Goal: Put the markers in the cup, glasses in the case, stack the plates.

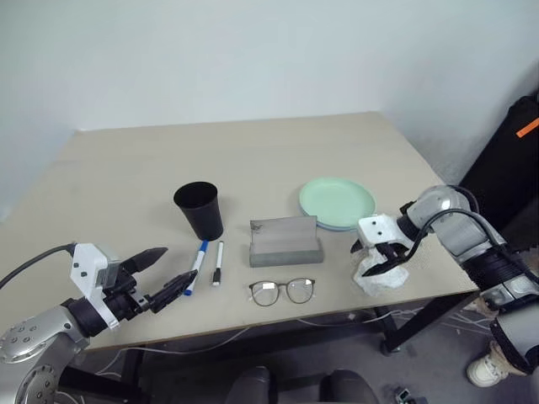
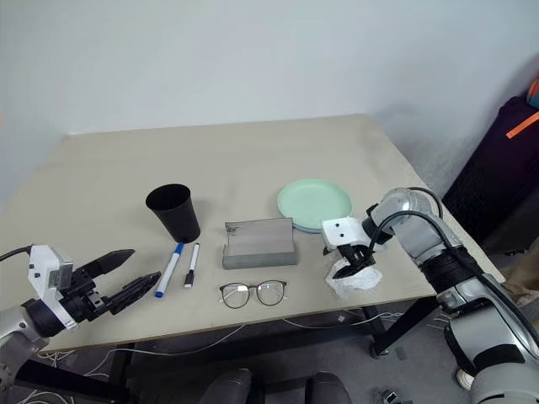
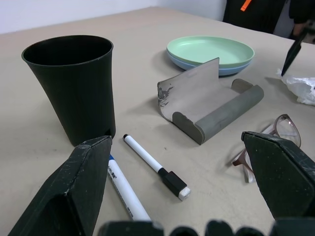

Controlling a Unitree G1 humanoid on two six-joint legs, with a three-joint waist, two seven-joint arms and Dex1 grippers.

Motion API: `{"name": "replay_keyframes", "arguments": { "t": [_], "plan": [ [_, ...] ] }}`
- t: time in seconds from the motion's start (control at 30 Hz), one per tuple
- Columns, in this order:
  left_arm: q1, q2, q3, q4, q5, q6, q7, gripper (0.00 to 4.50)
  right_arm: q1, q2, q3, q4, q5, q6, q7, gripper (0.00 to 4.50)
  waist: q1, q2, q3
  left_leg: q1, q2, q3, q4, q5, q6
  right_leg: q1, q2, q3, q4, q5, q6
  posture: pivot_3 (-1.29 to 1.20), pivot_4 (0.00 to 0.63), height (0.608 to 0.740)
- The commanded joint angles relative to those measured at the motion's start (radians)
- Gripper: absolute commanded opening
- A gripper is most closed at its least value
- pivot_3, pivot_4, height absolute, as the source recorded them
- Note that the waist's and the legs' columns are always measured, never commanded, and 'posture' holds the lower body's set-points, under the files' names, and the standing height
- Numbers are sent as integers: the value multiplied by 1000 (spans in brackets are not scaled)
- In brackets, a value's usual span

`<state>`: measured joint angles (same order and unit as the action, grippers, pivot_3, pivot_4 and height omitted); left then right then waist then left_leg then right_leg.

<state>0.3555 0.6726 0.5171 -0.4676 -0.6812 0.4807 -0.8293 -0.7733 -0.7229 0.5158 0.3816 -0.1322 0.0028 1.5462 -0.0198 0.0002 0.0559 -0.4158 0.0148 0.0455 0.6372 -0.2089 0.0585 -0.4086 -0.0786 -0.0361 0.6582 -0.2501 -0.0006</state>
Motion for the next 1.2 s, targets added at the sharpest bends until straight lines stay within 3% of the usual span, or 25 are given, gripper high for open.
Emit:
{"name": "replay_keyframes", "arguments": {
  "t": [0.03, 0.13, 0.43, 0.67, 0.93, 1.1, 1.2],
  "plan": [
    [-1, 6, 10, -15, 0, -14, -2, 4500, -11, -2, -11, -3, -19, -34, -4, 3126, 0, 0, 0, 0, 0, 0, 0, 0, 0, 0, 0, 0, 0, 0, 0, 0, 0, 740],
    [-1, 6, 11, -14, 0, -14, -1, 4500, -7, 6, -8, 10, -35, -49, -13, 3126, 0, 0, 0, 0, 0, 0, 0, 0, 0, 0, 1, 0, 0, 0, 0, 0, 0, 740],
    [0, 6, 10, -13, 1, -17, -2, 4500, -19, 40, -12, 50, -61, -48, -33, 127, 1, 0, 0, 0, 1, 0, 2, 0, 0, 1, 2, 0, 1, 0, 1, 0, 0, 740],
    [4, 6, 14, -12, 1, -19, -4, 4500, -48, 58, -25, 59, -56, -37, -34, 40, 0, 0, 0, 0, 1, 0, 2, 0, 0, 1, 2, 0, 1, 0, 1, 0, 0, 740],
    [2, 7, 9, -10, 1, -18, -4, 4500, -214, 104, -92, 133, 5, 27, -10, 40, -3, 1, 0, 0, 2, 0, 2, 0, 0, 1, 4, 0, 1, 0, 1, 0, 0, 740],
    [-1, 6, 4, -11, 3, -20, -2, 4500, -370, 181, -140, 348, -32, 12, -184, 40, -3, 1, 0, 1, 2, 0, 2, 0, 0, 0, 4, 0, 1, 2, -2, 0, 0, 740],
    [-2, 5, 0, -11, 5, -21, 0, 4500, -467, 245, -153, 548, -86, 2, -420, 40, -5, 1, 0, 0, 2, 0, 1, 0, -1, -1, 4, 1, 1, 2, -3, 0, 0, 740]
  ]
}}
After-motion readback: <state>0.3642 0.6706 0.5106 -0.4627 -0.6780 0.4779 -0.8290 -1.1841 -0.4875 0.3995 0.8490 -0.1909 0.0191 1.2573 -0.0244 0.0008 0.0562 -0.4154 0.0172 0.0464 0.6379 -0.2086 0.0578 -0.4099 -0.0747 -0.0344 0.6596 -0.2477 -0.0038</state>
